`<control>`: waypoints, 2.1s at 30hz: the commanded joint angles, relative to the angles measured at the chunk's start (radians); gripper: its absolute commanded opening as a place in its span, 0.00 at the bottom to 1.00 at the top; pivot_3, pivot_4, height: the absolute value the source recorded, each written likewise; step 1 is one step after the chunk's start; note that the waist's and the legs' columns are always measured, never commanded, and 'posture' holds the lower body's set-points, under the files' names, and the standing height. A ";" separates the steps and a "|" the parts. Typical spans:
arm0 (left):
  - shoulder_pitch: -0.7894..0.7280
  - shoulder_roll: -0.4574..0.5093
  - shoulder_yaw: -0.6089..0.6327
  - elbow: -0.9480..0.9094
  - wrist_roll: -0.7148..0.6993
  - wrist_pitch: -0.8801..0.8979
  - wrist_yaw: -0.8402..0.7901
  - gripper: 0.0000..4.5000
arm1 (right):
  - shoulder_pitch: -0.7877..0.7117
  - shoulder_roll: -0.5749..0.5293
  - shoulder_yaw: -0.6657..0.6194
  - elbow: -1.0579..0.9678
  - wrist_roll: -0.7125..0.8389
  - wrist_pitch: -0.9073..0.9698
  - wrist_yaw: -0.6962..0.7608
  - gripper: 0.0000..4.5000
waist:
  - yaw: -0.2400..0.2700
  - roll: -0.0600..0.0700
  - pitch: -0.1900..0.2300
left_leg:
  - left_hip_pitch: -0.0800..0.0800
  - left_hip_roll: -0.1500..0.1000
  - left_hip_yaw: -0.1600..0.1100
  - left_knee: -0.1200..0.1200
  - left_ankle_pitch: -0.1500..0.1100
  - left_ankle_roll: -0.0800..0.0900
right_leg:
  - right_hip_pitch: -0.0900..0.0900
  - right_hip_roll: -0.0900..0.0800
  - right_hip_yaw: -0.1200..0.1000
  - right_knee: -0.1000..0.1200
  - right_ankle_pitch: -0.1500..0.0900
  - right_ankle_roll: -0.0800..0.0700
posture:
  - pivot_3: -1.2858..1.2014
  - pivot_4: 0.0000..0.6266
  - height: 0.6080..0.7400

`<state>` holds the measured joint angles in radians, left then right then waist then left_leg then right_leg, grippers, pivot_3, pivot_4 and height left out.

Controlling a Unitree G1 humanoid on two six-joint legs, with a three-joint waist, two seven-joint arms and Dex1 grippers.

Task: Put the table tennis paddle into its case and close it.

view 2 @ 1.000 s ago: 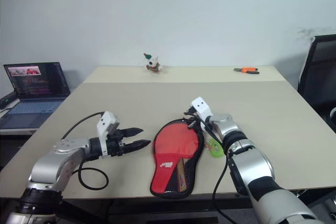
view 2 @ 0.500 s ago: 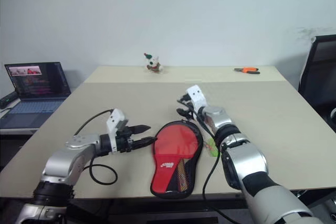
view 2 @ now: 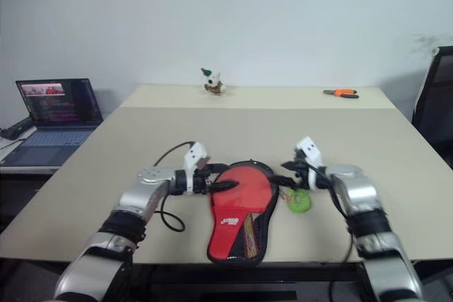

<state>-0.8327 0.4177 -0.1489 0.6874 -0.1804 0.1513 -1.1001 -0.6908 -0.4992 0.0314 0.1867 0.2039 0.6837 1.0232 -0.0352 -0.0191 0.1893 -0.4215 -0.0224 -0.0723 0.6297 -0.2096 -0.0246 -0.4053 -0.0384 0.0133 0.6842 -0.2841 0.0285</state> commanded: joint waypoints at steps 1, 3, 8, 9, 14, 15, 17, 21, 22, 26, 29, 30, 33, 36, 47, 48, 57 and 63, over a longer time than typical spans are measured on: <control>-0.049 -0.019 -0.010 0.050 0.028 -0.069 -0.037 0.79 | 0.066 -0.081 0.001 -0.224 0.040 0.055 0.015 0.91 | -0.009 0.000 0.000 | 0.001 0.000 0.000 0.000 0.000 0.000 | 0.000 0.001 0.000 0.000 0.000 0.000 | 0.52 0.24 1.00; -0.063 -0.035 -0.019 0.088 0.048 -0.098 -0.050 0.79 | 0.134 -0.134 0.009 -0.304 0.046 0.065 0.022 0.91 | -0.007 0.000 0.000 | 0.002 0.000 0.000 -0.001 0.000 0.000 | 0.001 0.001 0.000 0.000 0.000 0.000 | 0.52 0.24 1.00; -0.081 -0.059 -0.015 0.146 0.070 -0.136 -0.061 0.79 | 0.231 -0.195 0.049 -0.413 0.042 0.051 0.020 0.91 | -0.010 0.000 0.000 | 0.002 0.000 0.001 0.000 0.000 0.000 | 0.001 0.001 0.001 -0.001 0.000 0.000 | 0.52 0.24 1.00; -0.084 -0.062 -0.015 0.155 0.076 -0.143 -0.064 0.79 | 0.249 -0.199 0.069 -0.440 0.035 0.039 0.019 0.91 | -0.009 0.000 0.000 | 0.002 0.000 0.001 0.000 0.000 0.000 | 0.001 0.001 0.001 -0.001 0.000 0.001 | 0.52 0.24 1.00; -0.089 -0.065 -0.012 0.176 0.096 -0.166 -0.073 0.79 | 0.267 -0.187 0.146 -0.423 -0.038 -0.044 -0.040 0.91 | -0.006 -0.001 0.000 | 0.002 0.000 0.000 0.000 0.000 0.000 | 0.002 0.001 0.000 -0.001 0.000 0.001 | 0.52 0.24 1.00; -0.087 -0.065 -0.012 0.177 0.098 -0.169 -0.075 0.79 | 0.266 -0.185 0.160 -0.399 -0.057 -0.066 -0.053 0.91 | -0.005 -0.001 0.000 | 0.002 0.000 0.000 0.000 0.000 0.000 | 0.002 0.001 0.000 -0.001 0.000 0.001 | 0.52 0.24 1.00; -0.080 -0.064 -0.011 0.170 0.099 -0.169 -0.079 0.79 | 0.264 -0.175 0.171 -0.347 -0.072 -0.093 -0.071 0.91 | -0.003 -0.001 0.000 | 0.002 0.000 0.000 0.000 0.000 0.000 | 0.002 0.001 0.000 -0.001 0.001 0.001 | 0.52 0.24 1.00; -0.063 -0.064 -0.012 0.151 0.100 -0.169 -0.090 0.79 | 0.242 -0.152 0.164 -0.253 -0.085 -0.116 -0.105 0.91 | 0.000 -0.001 0.000 | 0.002 0.000 0.000 0.000 0.000 0.000 | 0.002 0.001 0.000 -0.001 0.001 0.001 | 0.52 0.24 1.00; -0.058 -0.063 -0.014 0.146 0.100 -0.169 -0.094 0.79 | 0.235 -0.149 0.163 -0.230 -0.089 -0.121 -0.111 0.91 | 0.000 -0.001 0.000 | 0.002 0.000 0.000 0.000 0.000 0.000 | 0.002 0.001 0.000 -0.001 0.001 0.001 | 0.52 0.24 1.00; -0.039 -0.059 -0.024 0.131 0.112 -0.185 -0.111 0.79 | 0.214 -0.149 0.161 -0.179 -0.096 -0.129 -0.124 0.83 | 0.003 -0.001 0.000 | 0.002 0.000 0.000 0.001 0.000 0.000 | 0.003 0.001 0.000 -0.001 0.001 0.001 | 0.52 0.24 1.00; -0.031 -0.064 -0.022 0.124 0.112 -0.180 -0.117 0.79 | 0.206 -0.161 0.151 -0.181 -0.084 -0.124 -0.108 0.62 | 0.004 -0.001 0.000 | 0.003 0.000 0.000 0.001 0.000 0.000 | 0.004 0.001 0.000 -0.001 0.001 0.001 | 0.52 0.24 1.00; -0.029 -0.066 -0.022 0.125 0.114 -0.180 -0.116 0.79 | 0.207 -0.170 0.147 -0.193 -0.077 -0.118 -0.097 0.54 | 0.004 -0.001 0.000 | 0.003 0.000 0.000 0.001 0.000 0.000 | 0.004 0.001 0.000 -0.001 0.001 0.001 | 0.52 0.24 1.00; -0.024 -0.071 -0.024 0.125 0.119 -0.182 -0.114 0.79 | 0.216 -0.199 0.139 -0.237 -0.056 -0.101 -0.063 0.32 | 0.004 -0.001 0.000 | 0.003 0.000 0.000 0.001 0.000 0.000 | 0.004 0.001 0.000 -0.001 0.001 0.001 | 0.52 0.24 1.00; -0.025 -0.081 -0.025 0.134 0.121 -0.180 -0.107 0.79 | 0.251 -0.256 0.135 -0.317 -0.040 -0.090 -0.025 0.07 | 0.005 -0.001 0.000 | 0.003 0.000 0.000 0.001 0.000 0.000 | 0.004 0.001 0.000 -0.001 0.001 0.001 | 0.52 0.24 1.00; -0.059 -0.098 -0.061 0.229 0.173 -0.243 -0.154 0.79 | 0.381 -0.324 0.146 -0.588 0.023 0.001 -0.014 0.02 | 0.006 -0.001 -0.001 | 0.008 0.000 -0.002 0.002 0.000 0.000 | 0.012 0.001 -0.003 -0.003 0.001 0.002 | 0.52 0.24 1.00; -0.068 -0.098 -0.067 0.252 0.186 -0.261 -0.145 0.79 | 0.386 -0.324 0.150 -0.595 0.022 0.003 -0.017 0.02 | 0.006 -0.001 -0.001 | 0.009 0.000 -0.003 0.003 0.000 0.000 | 0.014 0.001 -0.004 -0.003 0.001 0.002 | 0.52 0.24 1.00; -0.100 -0.126 -0.093 0.382 0.238 -0.345 -0.108 0.79 | 0.511 -0.408 0.120 -0.752 0.084 0.058 0.018 0.02 | 0.007 -0.002 -0.002 | 0.013 0.000 -0.004 0.002 0.000 0.000 | 0.019 0.000 -0.006 -0.004 0.000 0.003 | 0.52 0.24 1.00; -0.122 -0.155 -0.097 0.428 0.255 -0.360 -0.092 0.79 | 0.615 -0.464 0.129 -0.906 0.134 0.095 0.011 0.02 | 0.015 -0.002 -0.003 | 0.019 -0.001 -0.005 0.003 0.000 0.000 | 0.027 -0.001 -0.007 -0.006 -0.003 0.008 | 0.52 0.24 1.00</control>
<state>-0.9685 0.2696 -0.2096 1.0721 0.0213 -0.2095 -1.2054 -0.1010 -0.9421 0.1664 -0.6489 0.2981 0.7642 1.0173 -0.0198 -0.0208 0.1862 -0.4000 -0.0238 -0.0773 0.6317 -0.2100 -0.0243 -0.3751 -0.0391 0.0055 0.6768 -0.2870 0.0362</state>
